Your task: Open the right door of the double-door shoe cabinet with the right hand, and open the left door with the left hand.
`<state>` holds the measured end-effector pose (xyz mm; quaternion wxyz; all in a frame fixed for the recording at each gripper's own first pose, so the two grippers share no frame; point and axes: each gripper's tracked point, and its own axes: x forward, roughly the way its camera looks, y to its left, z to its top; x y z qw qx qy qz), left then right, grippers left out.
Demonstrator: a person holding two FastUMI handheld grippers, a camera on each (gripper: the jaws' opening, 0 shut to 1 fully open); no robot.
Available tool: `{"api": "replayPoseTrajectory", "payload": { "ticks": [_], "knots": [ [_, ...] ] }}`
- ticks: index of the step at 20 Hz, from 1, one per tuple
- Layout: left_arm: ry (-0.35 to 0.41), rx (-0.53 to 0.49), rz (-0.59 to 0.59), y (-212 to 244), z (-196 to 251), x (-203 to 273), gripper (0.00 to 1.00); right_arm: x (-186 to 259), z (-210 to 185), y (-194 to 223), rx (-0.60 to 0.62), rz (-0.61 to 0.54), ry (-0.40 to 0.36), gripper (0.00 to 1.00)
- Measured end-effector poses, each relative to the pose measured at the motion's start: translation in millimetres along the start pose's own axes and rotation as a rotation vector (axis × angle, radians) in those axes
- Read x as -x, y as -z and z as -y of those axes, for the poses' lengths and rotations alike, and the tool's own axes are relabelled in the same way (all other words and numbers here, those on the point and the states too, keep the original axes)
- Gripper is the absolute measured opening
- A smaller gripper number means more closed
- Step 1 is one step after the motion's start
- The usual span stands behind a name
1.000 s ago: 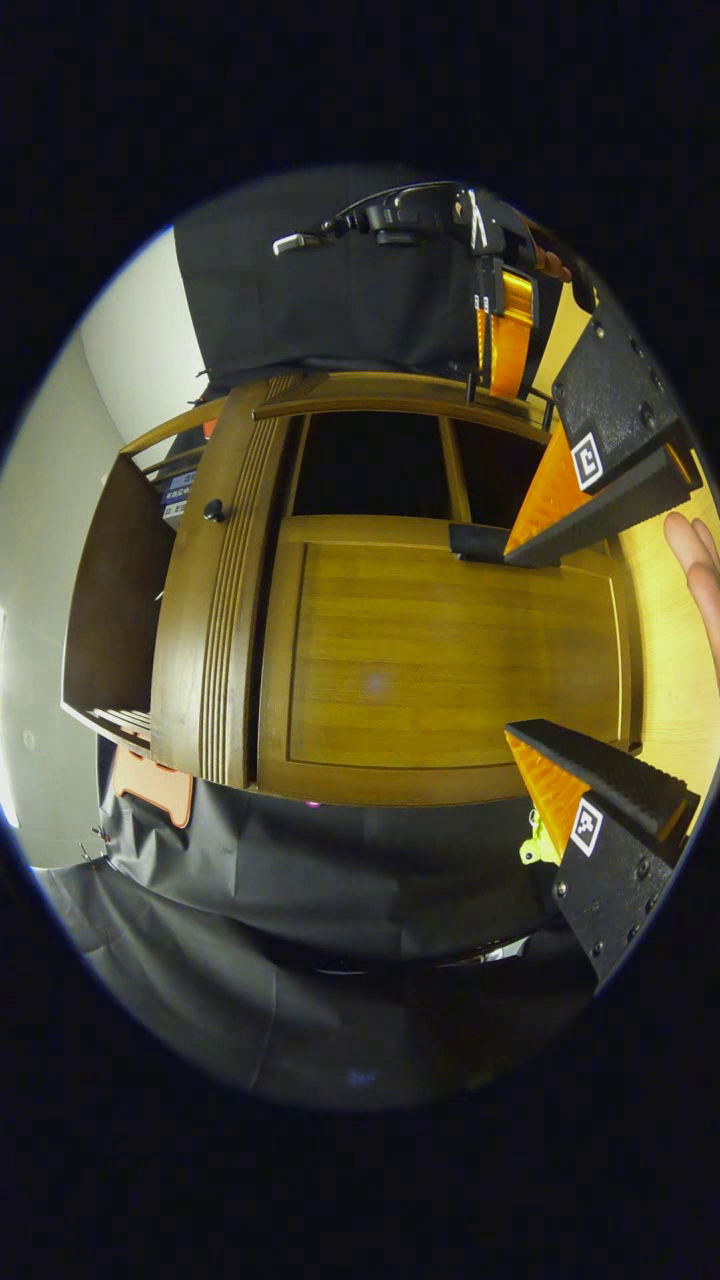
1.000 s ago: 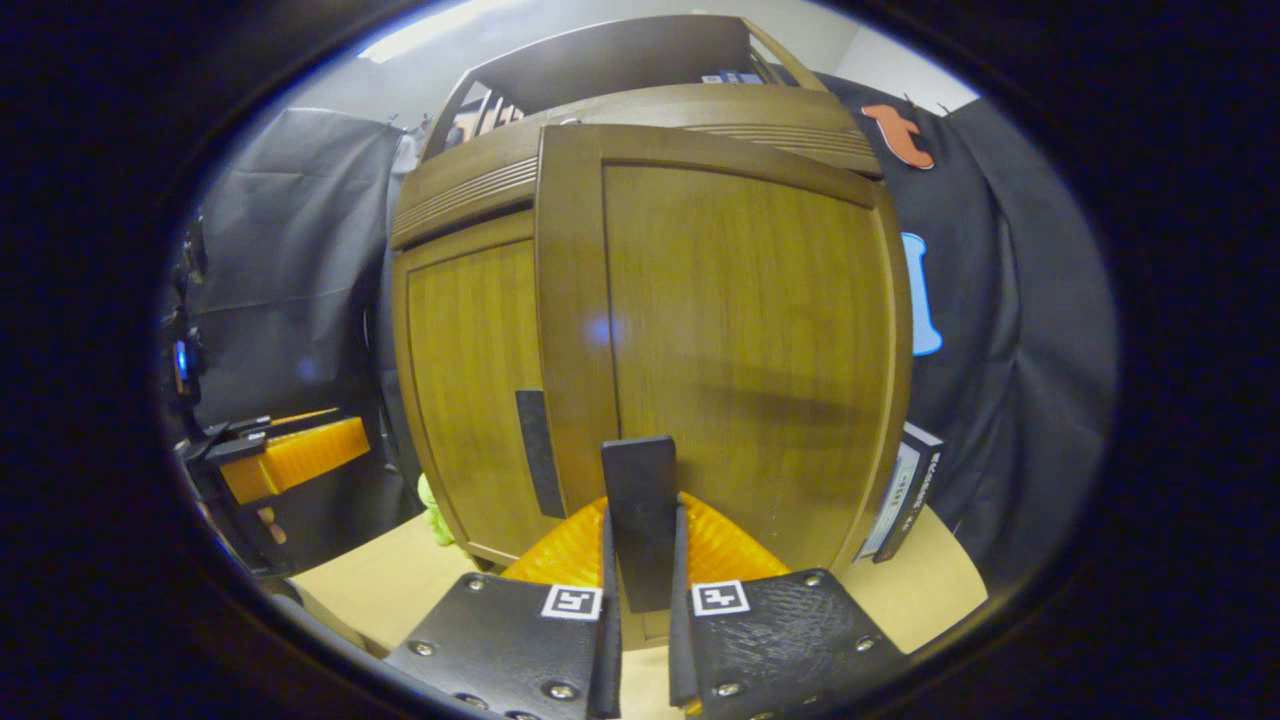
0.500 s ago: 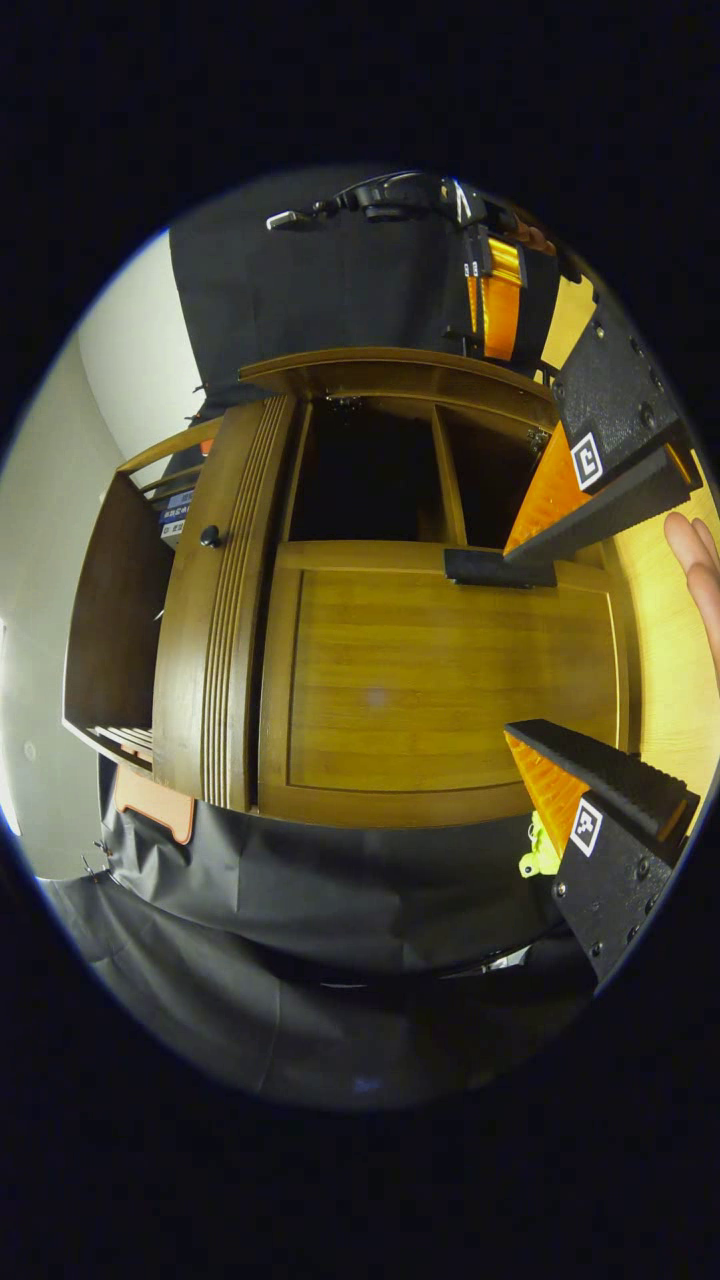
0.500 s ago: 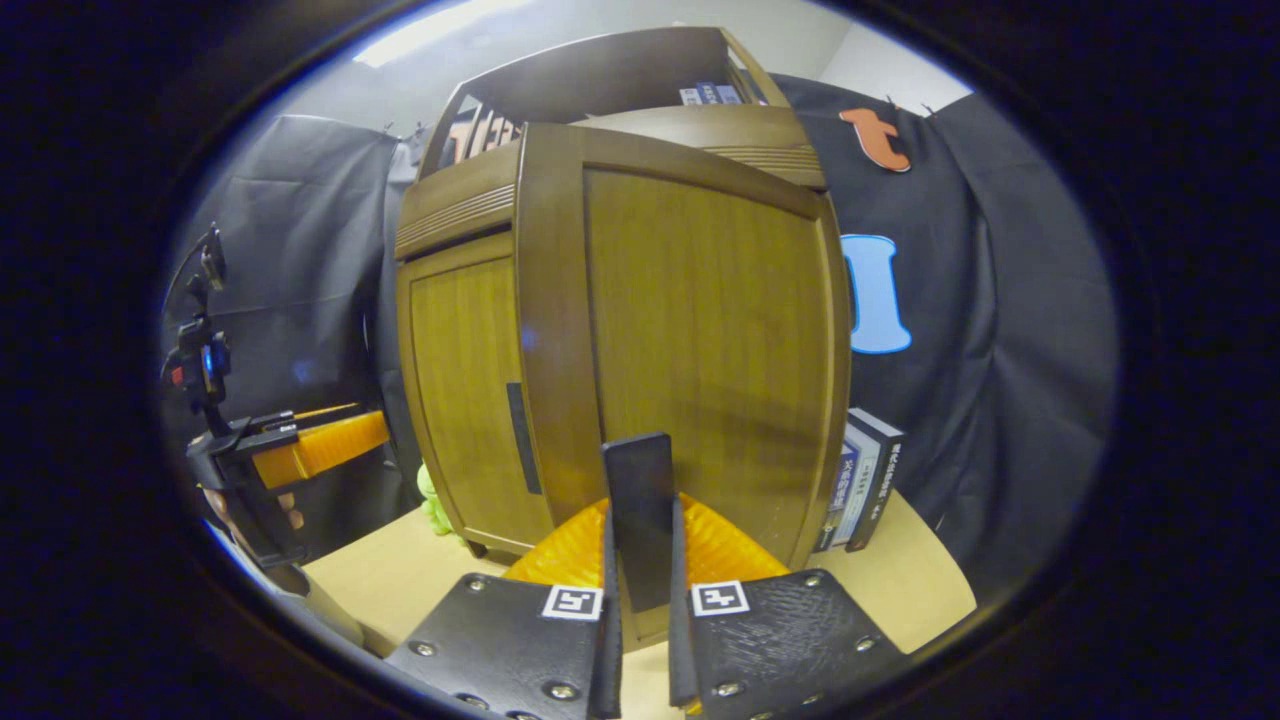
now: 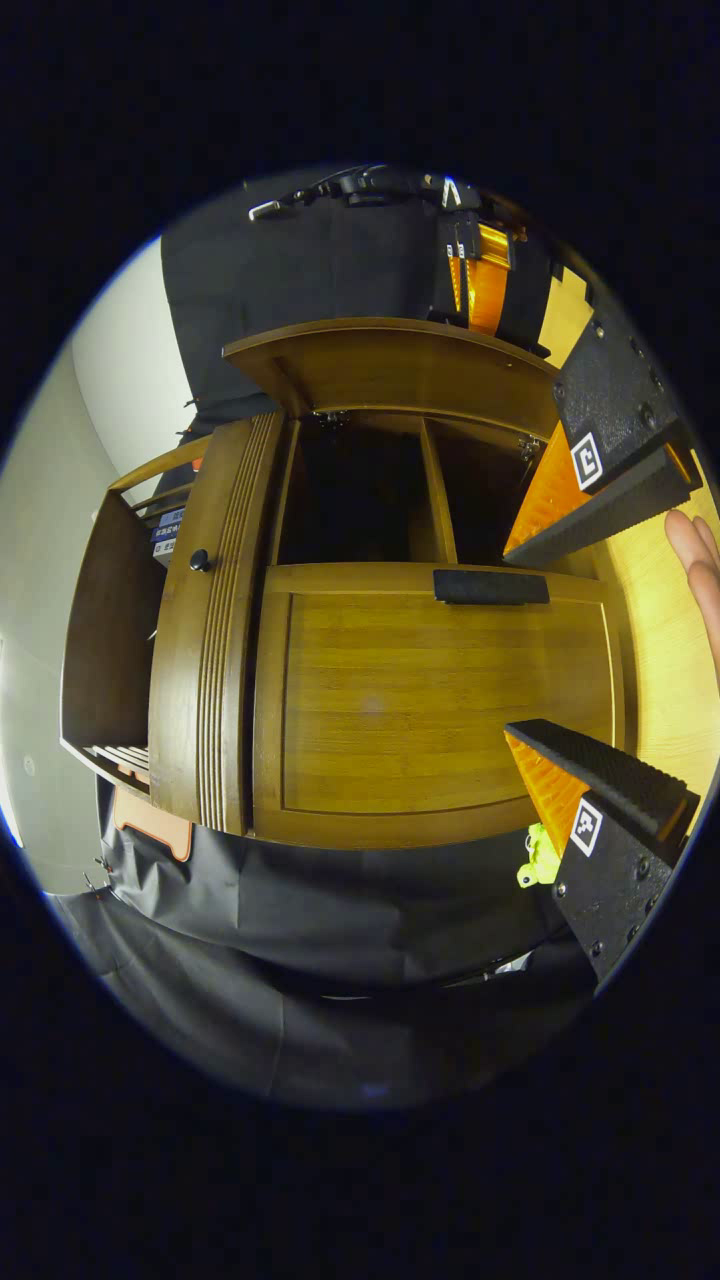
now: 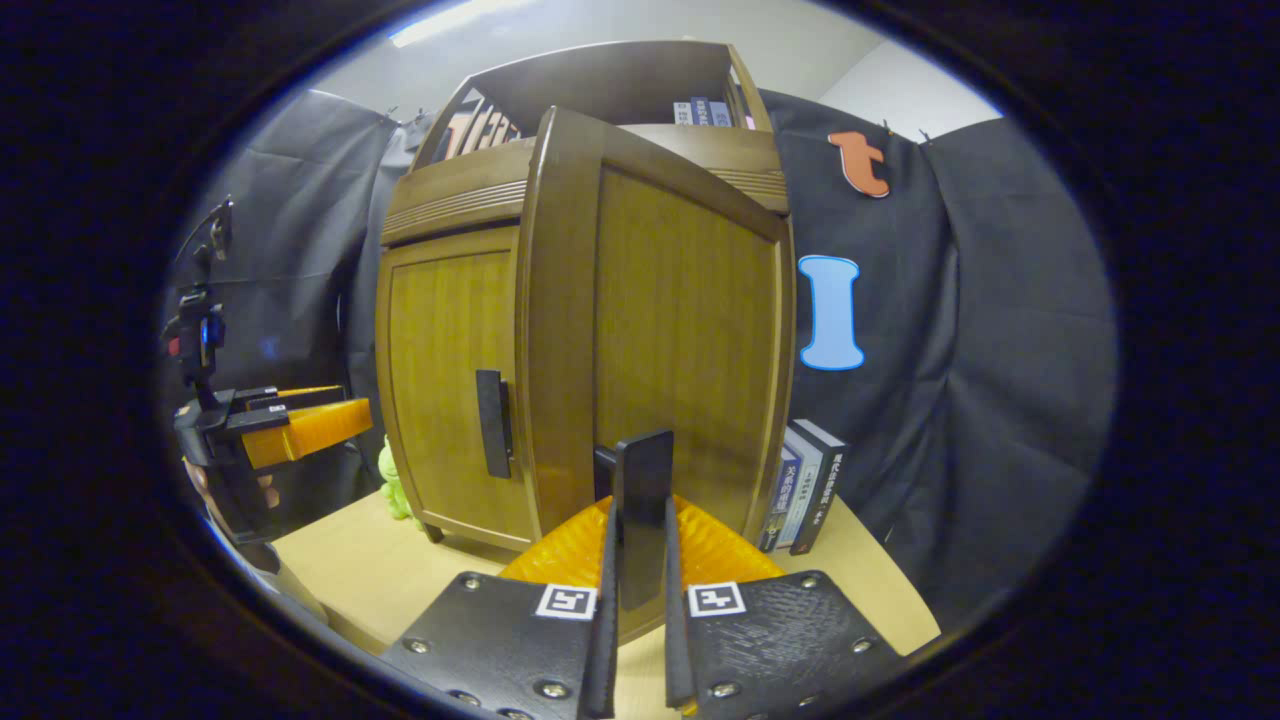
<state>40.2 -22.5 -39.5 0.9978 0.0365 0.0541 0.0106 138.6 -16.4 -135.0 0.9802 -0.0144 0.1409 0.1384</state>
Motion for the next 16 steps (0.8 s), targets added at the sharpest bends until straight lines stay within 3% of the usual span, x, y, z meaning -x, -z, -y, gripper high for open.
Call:
{"api": "replayPoseTrajectory", "payload": {
  "ticks": [2,4,7,8,9,10,16],
  "knots": [
    [0.002,0.001,0.002,-0.2,0.4,0.5,0.92,1.5,0.1,1.7,-0.061,-0.007,0.000,0.19],
    [0.007,0.001,0.003,-0.7,2.1,0.8,0.96,5.5,9.4,2.7,-0.031,0.003,0.004,0.19],
    [0.009,0.007,0.004,-0.5,2.5,0.6,0.92,11.5,16.6,3.0,-0.037,0.022,0.012,0.19],
    [0.009,0.007,0.003,-0.1,3.1,0.5,0.92,-1.2,22.8,22.6,-0.044,0.019,0.034,0.19],
    [0.010,0.006,0.002,0.0,3.1,0.2,0.96,19.9,28.2,5.5,-0.047,0.016,0.052,0.01],
    [0.009,0.005,0.001,-0.2,2.1,-0.1,0.92,23.6,32.1,3.9,-0.031,0.022,0.064,0.01],
    [0.001,0.000,-0.006,2.9,2.5,-2.1,0.96,40.0,77.8,2.8,-0.026,0.024,0.174,0.01]
  ]
}}
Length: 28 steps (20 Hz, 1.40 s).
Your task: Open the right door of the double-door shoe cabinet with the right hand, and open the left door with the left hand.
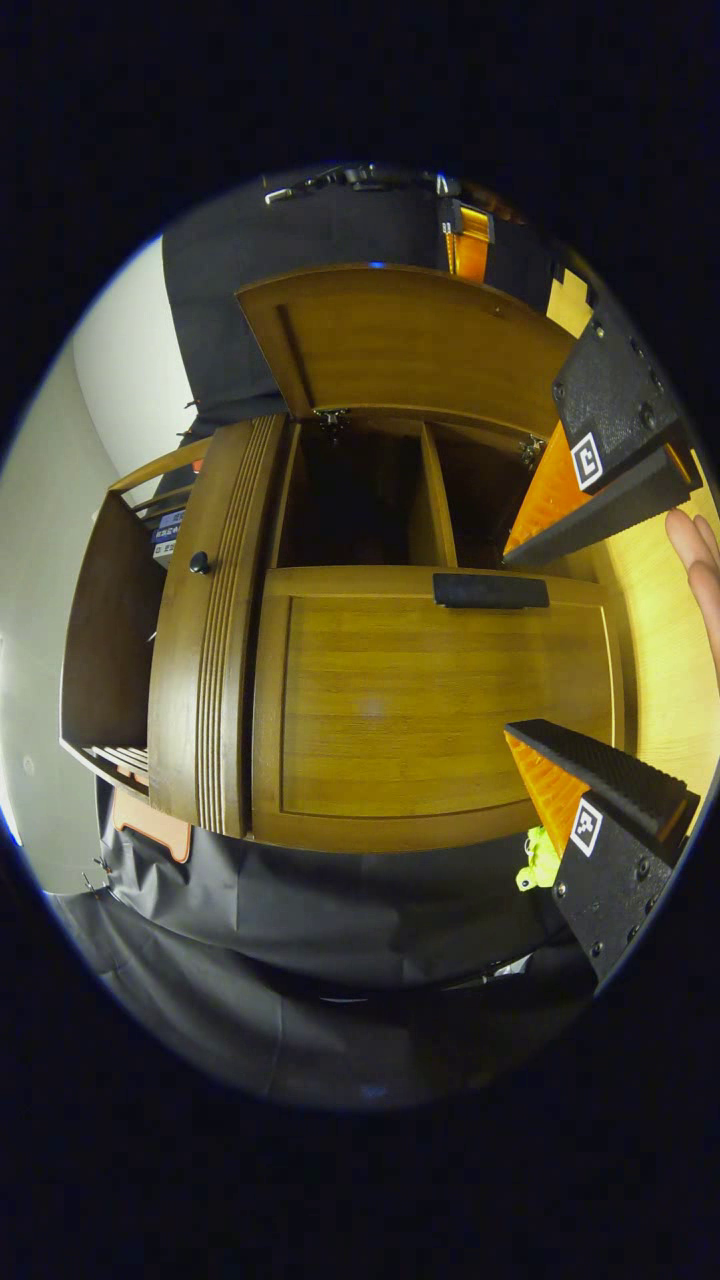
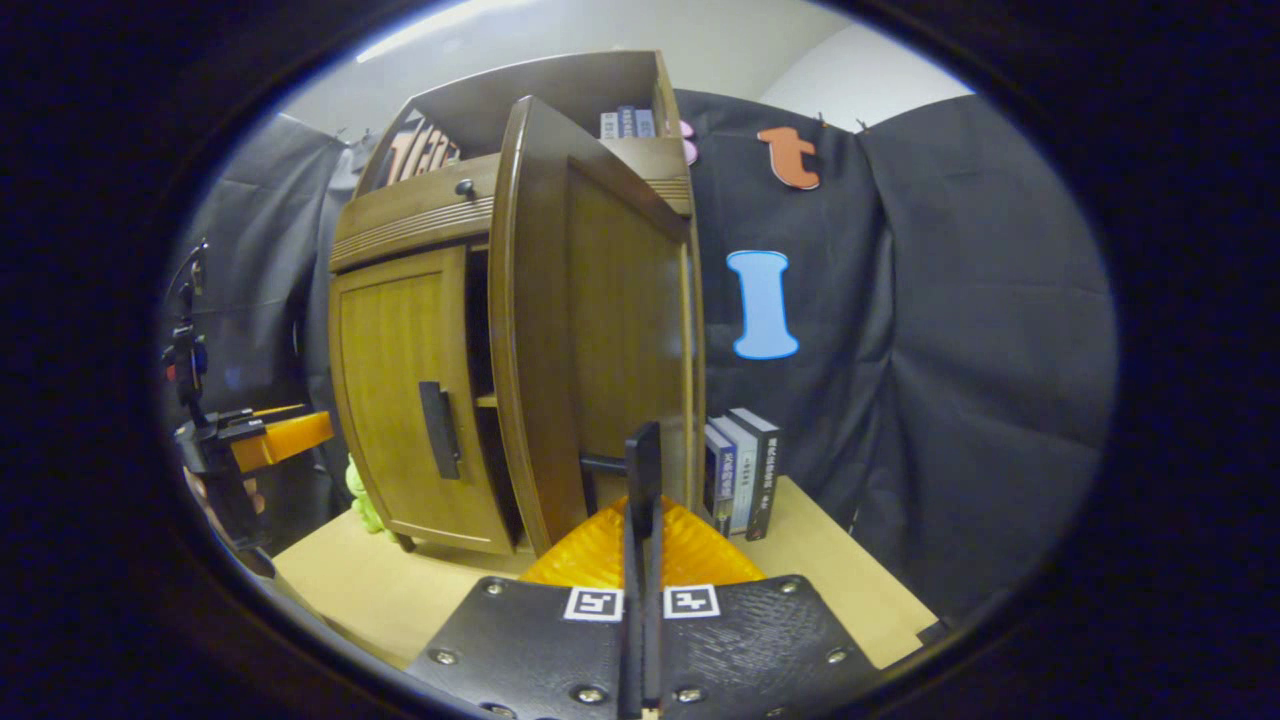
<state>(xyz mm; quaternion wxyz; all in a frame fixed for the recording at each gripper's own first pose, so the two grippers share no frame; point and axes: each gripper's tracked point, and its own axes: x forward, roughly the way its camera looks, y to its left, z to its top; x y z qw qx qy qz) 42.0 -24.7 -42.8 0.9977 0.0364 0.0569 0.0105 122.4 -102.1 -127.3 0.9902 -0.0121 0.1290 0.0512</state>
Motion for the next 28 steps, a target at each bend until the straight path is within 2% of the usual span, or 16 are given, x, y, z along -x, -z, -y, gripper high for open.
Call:
{"api": "replayPoseTrajectory", "payload": {
  "ticks": [3,4,6,9,13,14,17,18,19,20,21,23,25,26,27,28],
  "knots": [
    [-0.002,-0.006,-0.002,1.3,1.3,-2.0,0.96,-2.4,47.0,-1.8,0.045,0.001,0.125,0.01],
    [-0.002,-0.007,-0.003,1.6,1.7,-2.4,0.96,-0.3,60.6,-5.4,0.038,0.002,0.138,0.01],
    [-0.005,-0.007,-0.006,3.4,2.3,-3.1,0.96,-5.1,72.5,-6.3,-0.019,0.005,0.097,0.00],
    [-0.015,-0.017,-0.013,7.0,1.8,-6.2,0.92,-12.7,100.7,-6.5,-0.021,0.028,0.025,0.01],
    [-0.035,-0.025,-0.029,13.9,3.1,-12.2,0.92,-23.0,112.7,-7.6,-0.004,0.042,-0.096,0.01],
    [-0.047,-0.028,-0.032,16.1,2.1,-14.2,0.96,-23.1,113.2,-8.1,-0.001,0.043,-0.118,0.01],
    [-0.075,-0.040,-0.052,24.7,1.8,-21.6,0.96,-27.3,113.5,-6.7,-0.001,0.048,-0.159,0.03],
    [-0.084,-0.042,-0.060,27.7,1.4,-24.5,0.92,-29.3,114.0,-4.8,0.006,0.046,-0.153,0.03],
    [-0.093,-0.047,-0.064,30.9,2.0,-26.4,0.96,-31.5,118.1,1.8,0.018,0.033,-0.140,0.05],
    [-0.099,-0.055,-0.070,33.0,2.4,-29.0,0.93,-26.9,130.1,8.4,0.027,0.017,-0.114,0.27],
    [-0.106,-0.060,-0.073,34.6,1.7,-31.7,0.99,-27.1,130.3,15.5,0.005,0.005,-0.126,0.50],
    [-0.099,-0.064,-0.059,33.0,2.5,-38.1,0.97,-23.7,142.6,22.8,-0.006,0.002,-0.086,0.94],
    [-0.106,-0.057,-0.052,36.2,-1.0,-46.4,0.98,-16.6,144.9,24.8,0.008,0.014,-0.086,0.98],
    [-0.110,-0.053,-0.058,37.5,-1.2,-52.2,0.97,-11.5,140.6,33.3,0.036,-0.010,-0.106,0.93],
    [-0.117,-0.052,-0.065,39.4,-0.9,-58.9,0.98,-0.6,140.1,43.2,0.081,-0.038,-0.111,0.99],
    [-0.126,-0.060,-0.065,37.8,-1.1,-65.0,0.99,6.3,140.4,46.0,0.131,-0.046,-0.097,0.98]
  ]
}}
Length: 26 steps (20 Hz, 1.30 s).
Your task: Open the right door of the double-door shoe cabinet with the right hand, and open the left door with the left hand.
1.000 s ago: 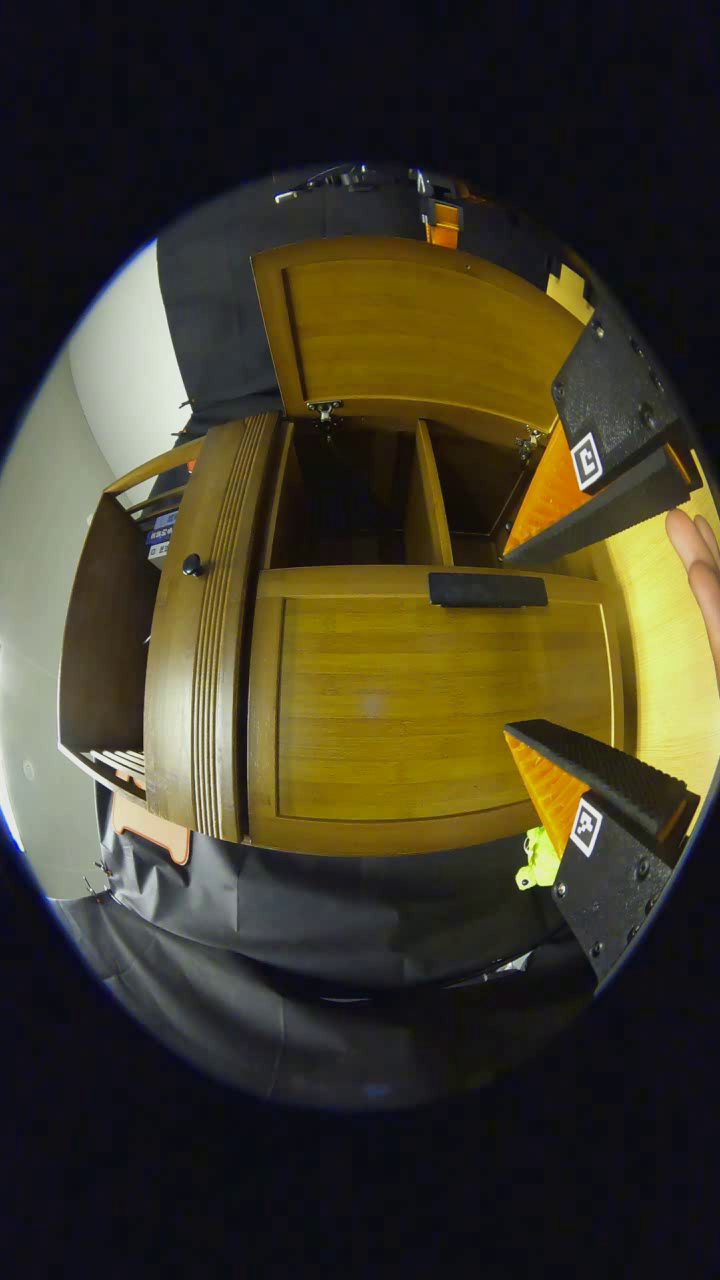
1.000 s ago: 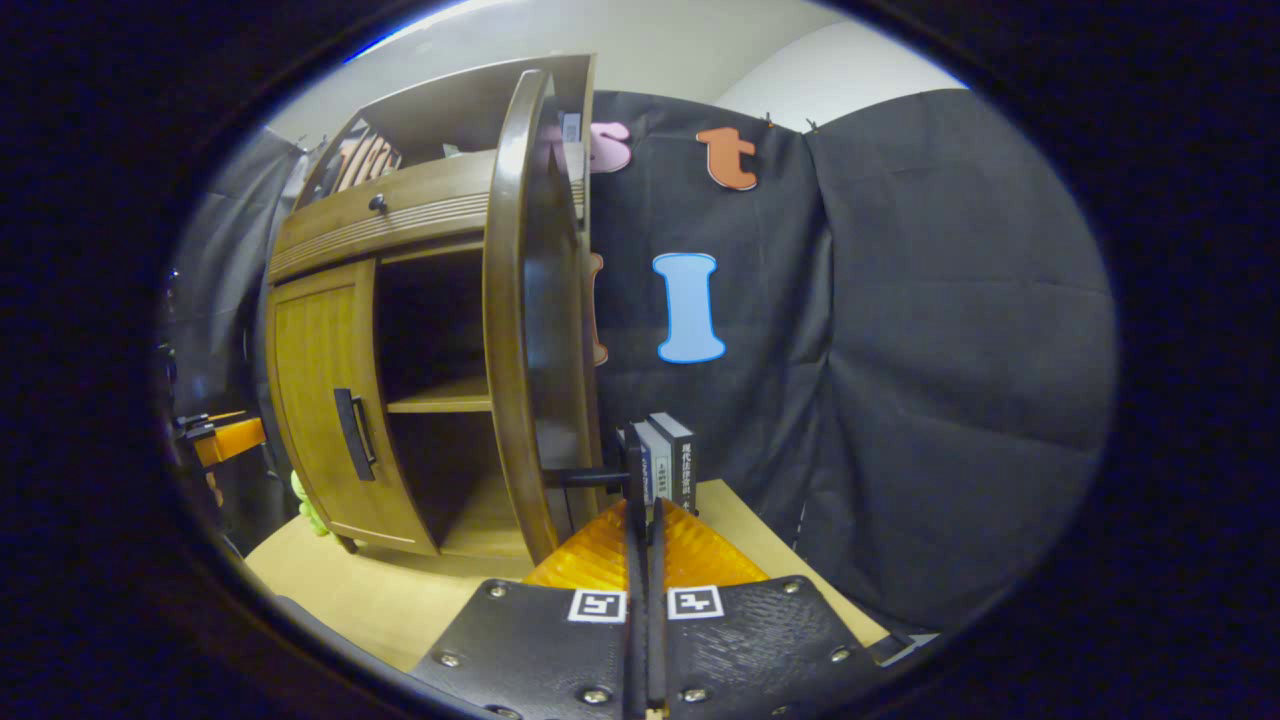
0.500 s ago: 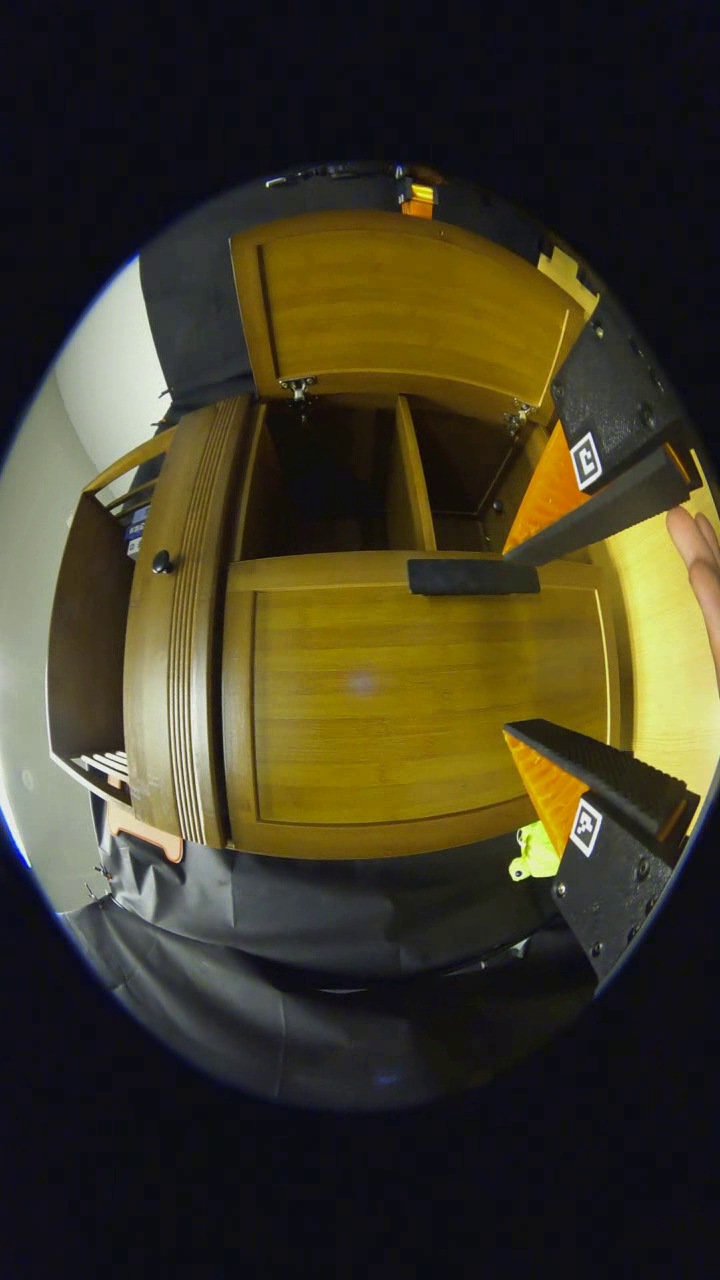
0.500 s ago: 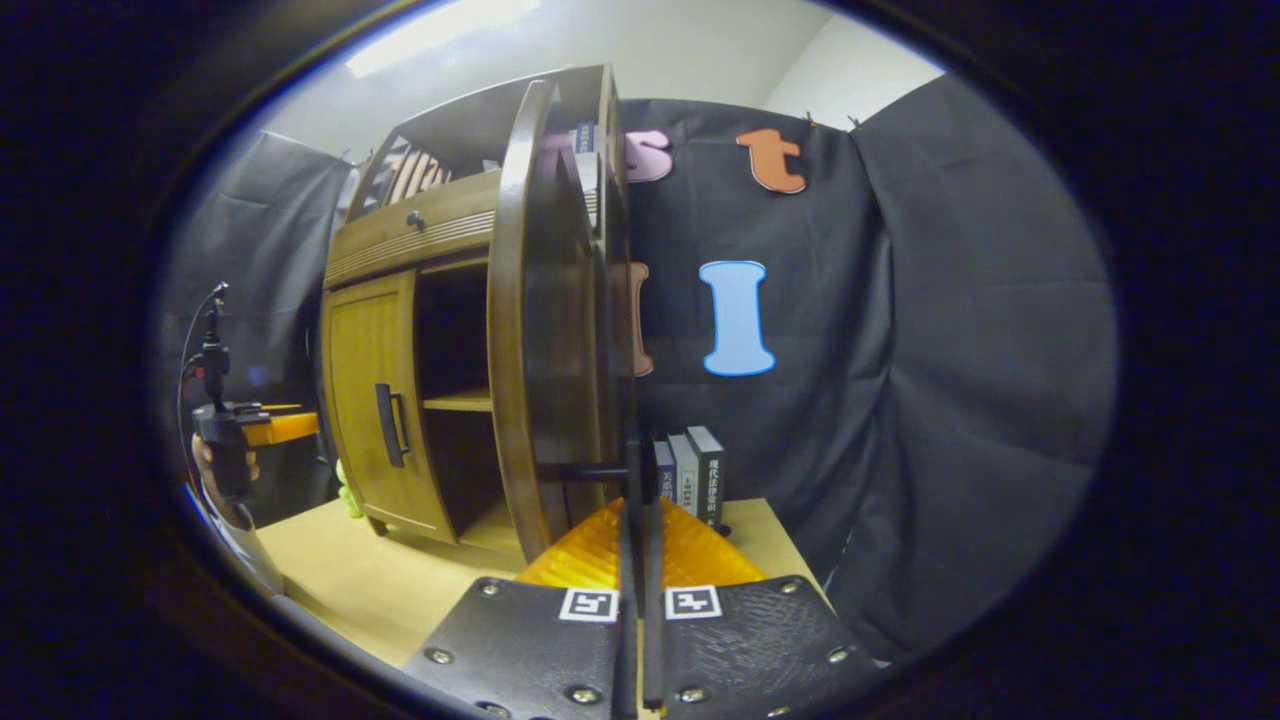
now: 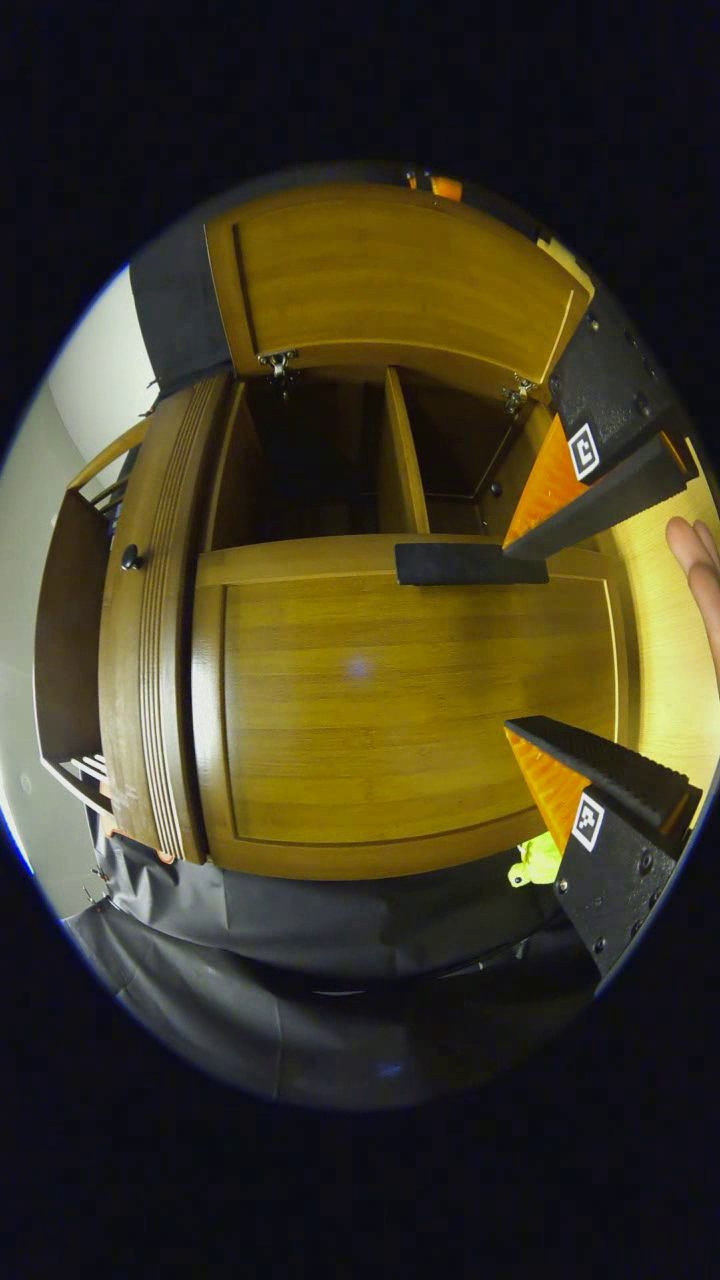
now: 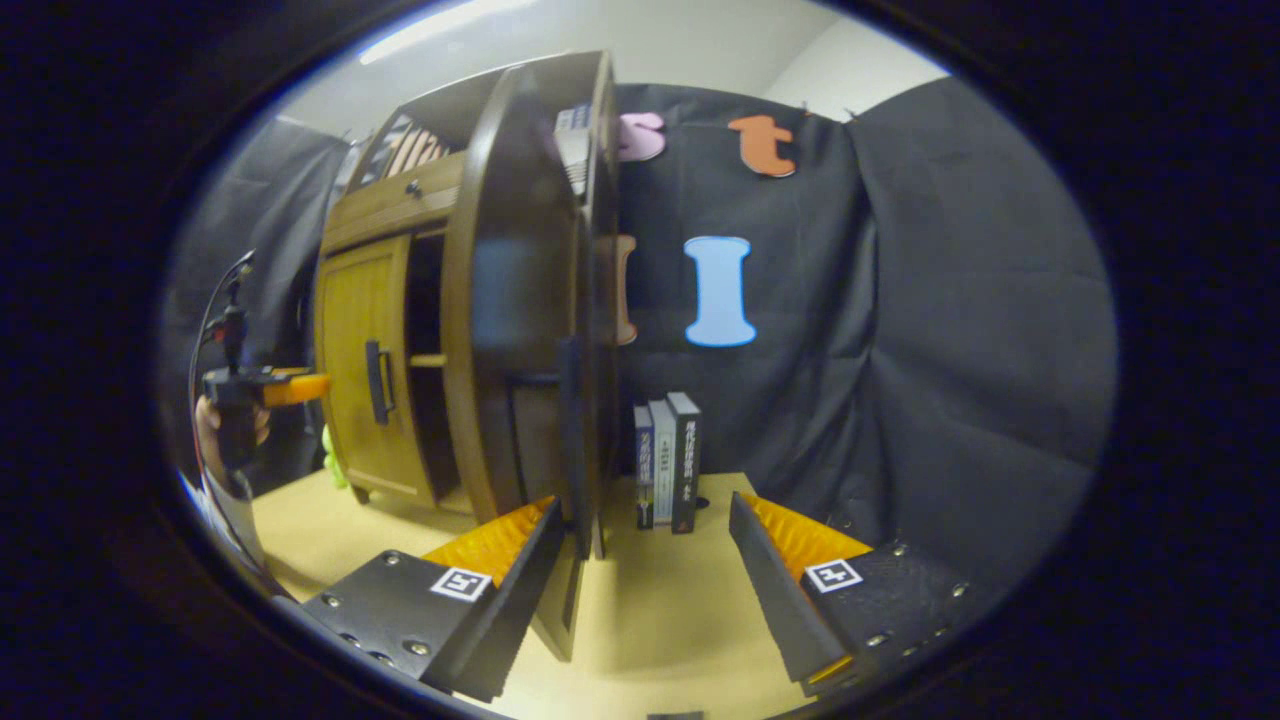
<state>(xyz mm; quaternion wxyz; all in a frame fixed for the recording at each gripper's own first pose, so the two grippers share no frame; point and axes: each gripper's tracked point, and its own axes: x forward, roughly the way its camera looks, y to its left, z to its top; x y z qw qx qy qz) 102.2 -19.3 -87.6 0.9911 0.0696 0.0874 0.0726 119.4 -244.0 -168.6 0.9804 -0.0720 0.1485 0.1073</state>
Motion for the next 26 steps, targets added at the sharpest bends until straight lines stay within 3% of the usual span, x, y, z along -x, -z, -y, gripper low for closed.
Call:
{"api": "replayPoseTrajectory", "payload": {
  "ticks": [1,2,4,7,11,13,14,15,19,26],
  "knots": [
    [-0.016,-0.005,0.005,-1.8,0.2,-7.6,0.99,3.0,-1.7,-1.1,0.046,0.003,0.006,0.93],
    [-0.030,-0.009,0.013,-5.1,0.4,-16.3,0.97,11.1,-4.8,-3.7,0.071,0.008,0.021,0.98],
    [-0.017,-0.005,0.031,-10.5,10.4,-35.1,1.00,24.3,-11.6,-7.3,0.066,0.026,0.076,0.94],
    [-0.003,0.029,0.015,-5.2,26.5,-55.3,1.00,40.8,-61.9,-19.4,0.024,0.059,-0.031,0.95],
    [0.004,0.043,0.026,-11.1,38.7,-80.2,0.96,78.8,-76.8,-56.6,0.006,0.155,-0.024,0.96],
    [-0.003,0.003,0.004,-5.1,40.2,-95.0,0.85,92.6,-89.4,-72.2,0.006,0.199,-0.050,0.94],
    [-0.053,-0.001,-0.018,-1.7,33.7,-93.8,0.76,99.0,-95.0,-76.5,0.011,0.206,-0.058,0.97],
    [-0.021,0.018,0.021,-10.2,41.3,-94.7,0.67,108.9,-98.0,-78.5,0.021,0.212,-0.060,0.94],
    [-0.019,0.036,-0.021,-5.0,43.5,-94.2,0.32,137.9,-107.3,-93.4,0.033,0.242,-0.077,0.96],
    [0.060,0.022,0.026,-4.3,48.6,-59.1,0.33,156.5,-105.3,-85.8,0.024,0.247,-0.054,0.96]
  ]
}}
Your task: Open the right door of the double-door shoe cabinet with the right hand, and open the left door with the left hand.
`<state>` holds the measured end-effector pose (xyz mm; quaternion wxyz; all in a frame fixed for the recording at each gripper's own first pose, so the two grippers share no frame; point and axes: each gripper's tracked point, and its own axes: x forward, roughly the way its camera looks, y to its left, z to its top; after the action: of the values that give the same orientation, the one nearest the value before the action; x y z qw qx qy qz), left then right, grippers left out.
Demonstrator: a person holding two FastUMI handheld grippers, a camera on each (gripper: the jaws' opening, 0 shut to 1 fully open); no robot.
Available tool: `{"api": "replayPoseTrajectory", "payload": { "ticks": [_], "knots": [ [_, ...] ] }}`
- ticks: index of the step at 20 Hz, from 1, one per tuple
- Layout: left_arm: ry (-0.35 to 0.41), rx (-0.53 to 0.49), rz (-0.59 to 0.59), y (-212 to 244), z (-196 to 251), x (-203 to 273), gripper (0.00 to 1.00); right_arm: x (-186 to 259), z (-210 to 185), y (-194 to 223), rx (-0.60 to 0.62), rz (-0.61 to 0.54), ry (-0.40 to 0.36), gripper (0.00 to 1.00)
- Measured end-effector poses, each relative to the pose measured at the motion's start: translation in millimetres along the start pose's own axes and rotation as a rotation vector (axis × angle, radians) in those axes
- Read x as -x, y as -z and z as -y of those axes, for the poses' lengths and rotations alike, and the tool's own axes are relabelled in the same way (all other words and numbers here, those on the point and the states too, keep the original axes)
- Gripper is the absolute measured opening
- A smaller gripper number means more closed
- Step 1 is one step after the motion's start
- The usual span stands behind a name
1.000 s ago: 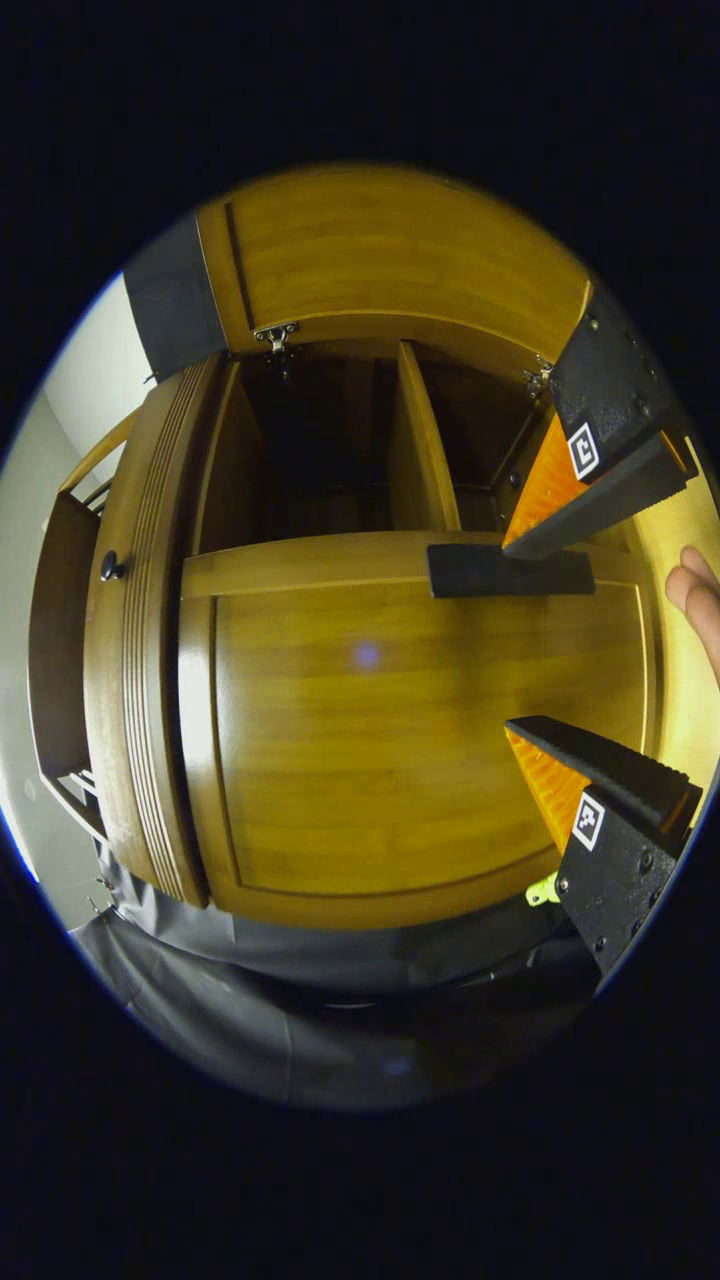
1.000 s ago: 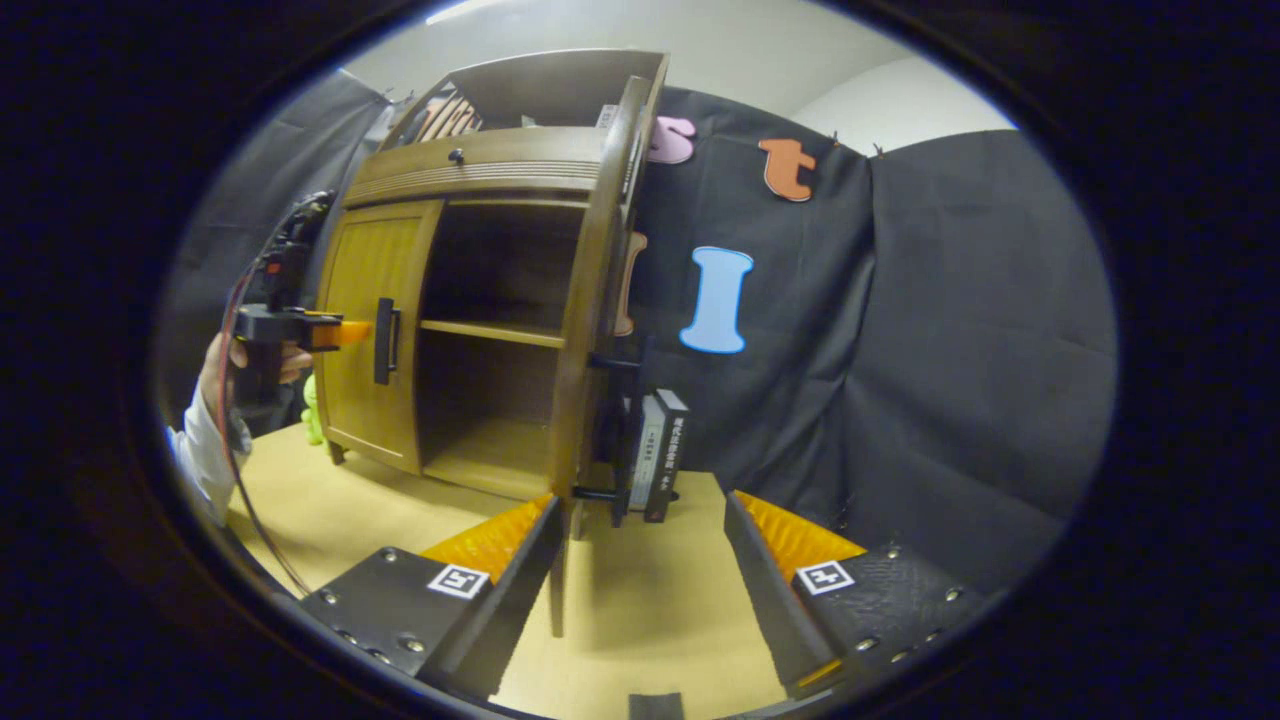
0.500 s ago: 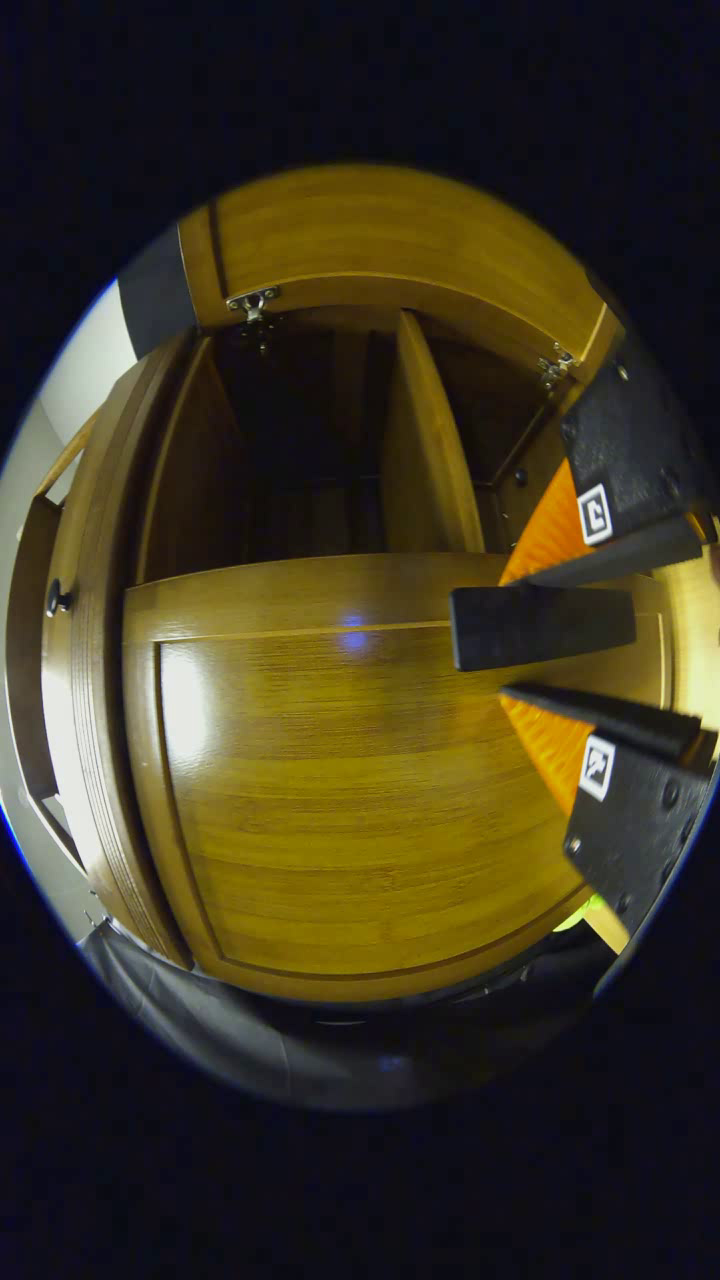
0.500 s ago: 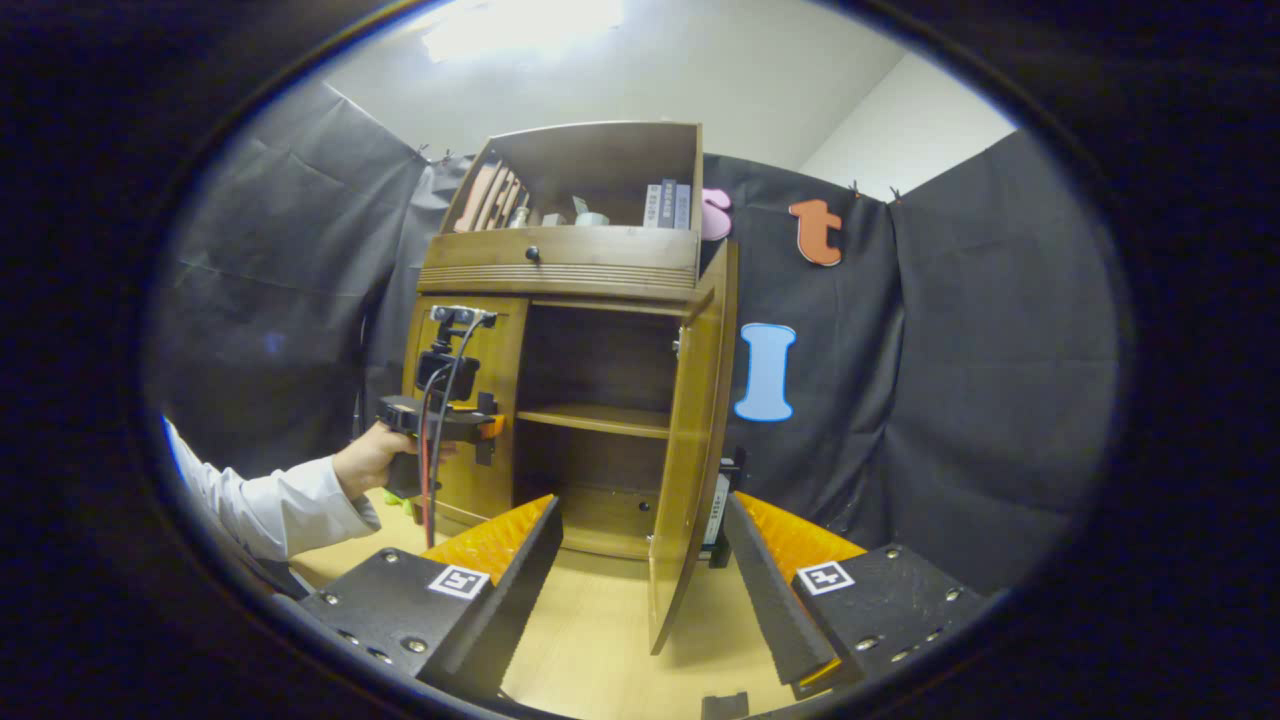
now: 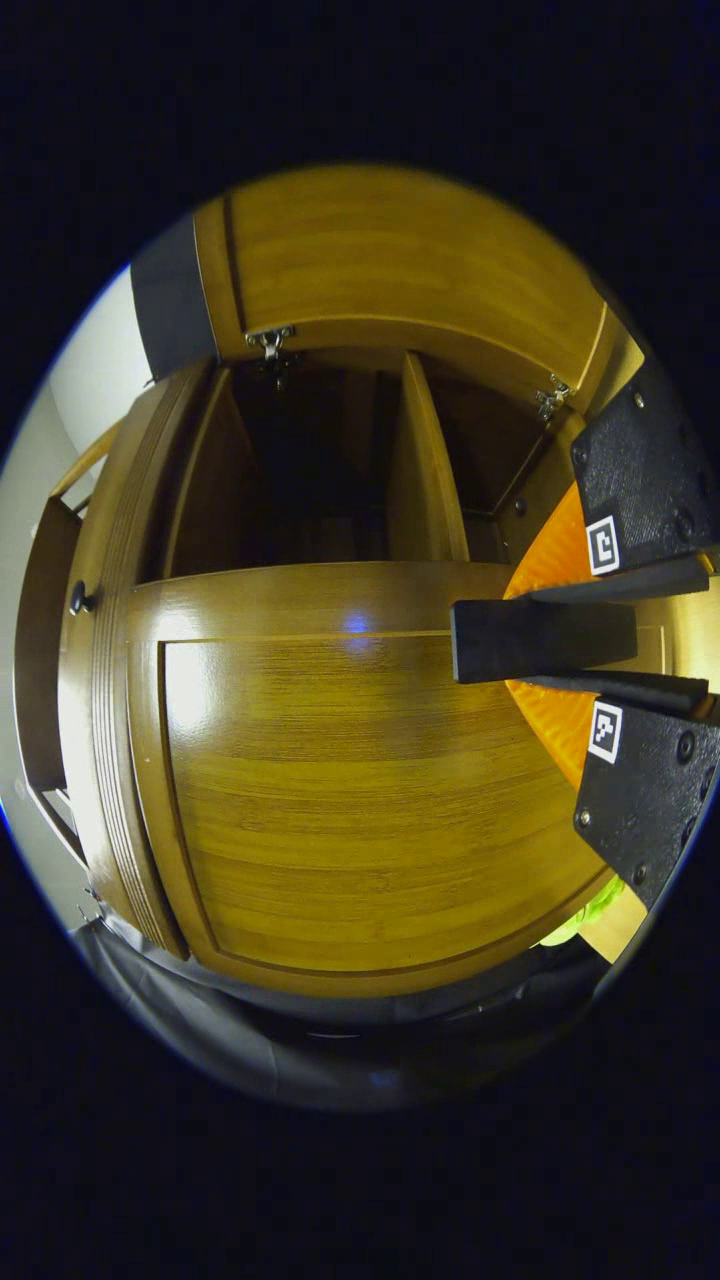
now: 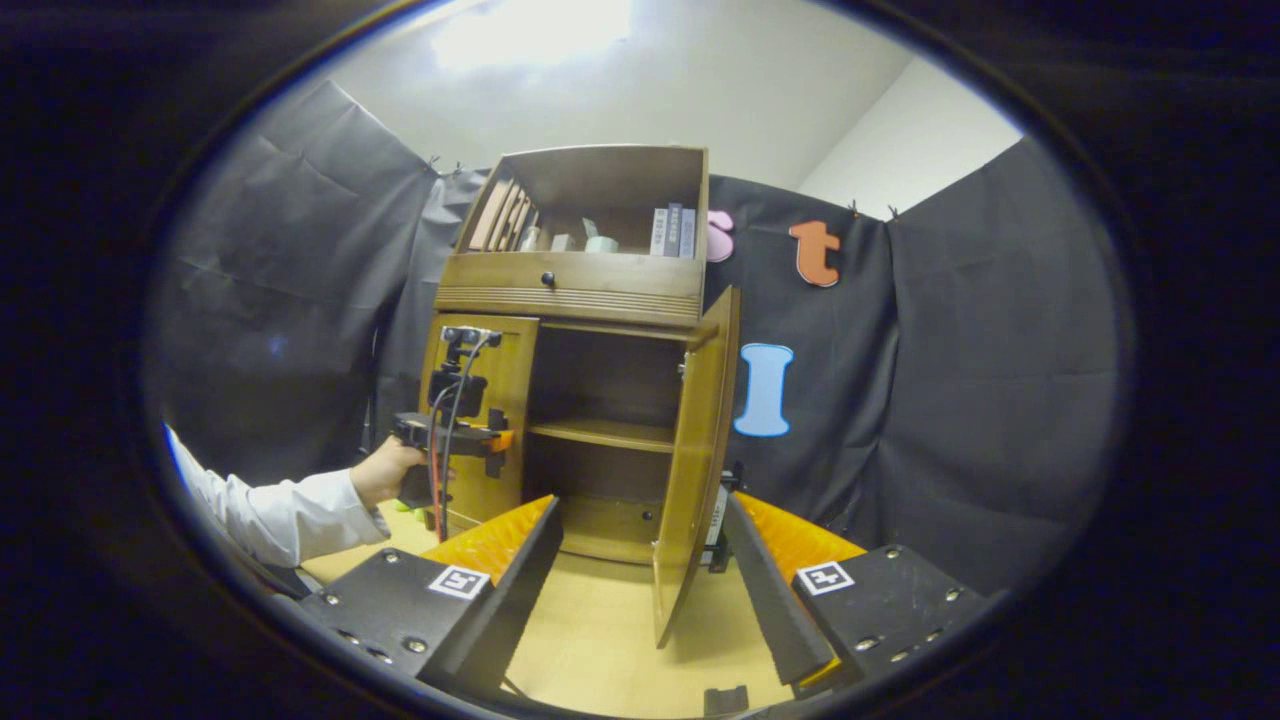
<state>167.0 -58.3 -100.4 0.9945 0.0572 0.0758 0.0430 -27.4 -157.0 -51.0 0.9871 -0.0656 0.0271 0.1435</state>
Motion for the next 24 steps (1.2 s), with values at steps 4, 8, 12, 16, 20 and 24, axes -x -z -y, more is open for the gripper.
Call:
{"api": "replayPoseTrajectory", "payload": {
  "ticks": [4,8,12,16,20,24],
  "knots": [
    [0.040,0.021,-0.025,0.6,-1.6,26.1,0.32,4.5,-5.6,7.3,0.007,-0.029,-0.001,0.95],
    [0.035,0.013,-0.035,0.3,-6.7,52.9,0.32,7.0,-14.2,11.5,0.034,-0.058,-0.001,0.96],
    [0.068,0.019,-0.046,2.4,-10.8,71.2,0.32,7.8,-38.3,15.6,0.037,-0.071,-0.055,0.94],
    [0.080,0.024,-0.050,4.4,-19.0,93.6,0.32,6.4,-53.5,21.6,0.049,-0.084,-0.075,0.94],
    [0.107,0.025,-0.049,7.9,-26.5,115.0,0.32,2.2,-66.9,24.5,0.056,-0.089,-0.091,0.95],
    [0.115,-0.002,-0.064,12.2,-38.9,135.2,0.32,-2.2,-68.8,21.1,0.014,-0.079,-0.079,0.94]
  ]
}}
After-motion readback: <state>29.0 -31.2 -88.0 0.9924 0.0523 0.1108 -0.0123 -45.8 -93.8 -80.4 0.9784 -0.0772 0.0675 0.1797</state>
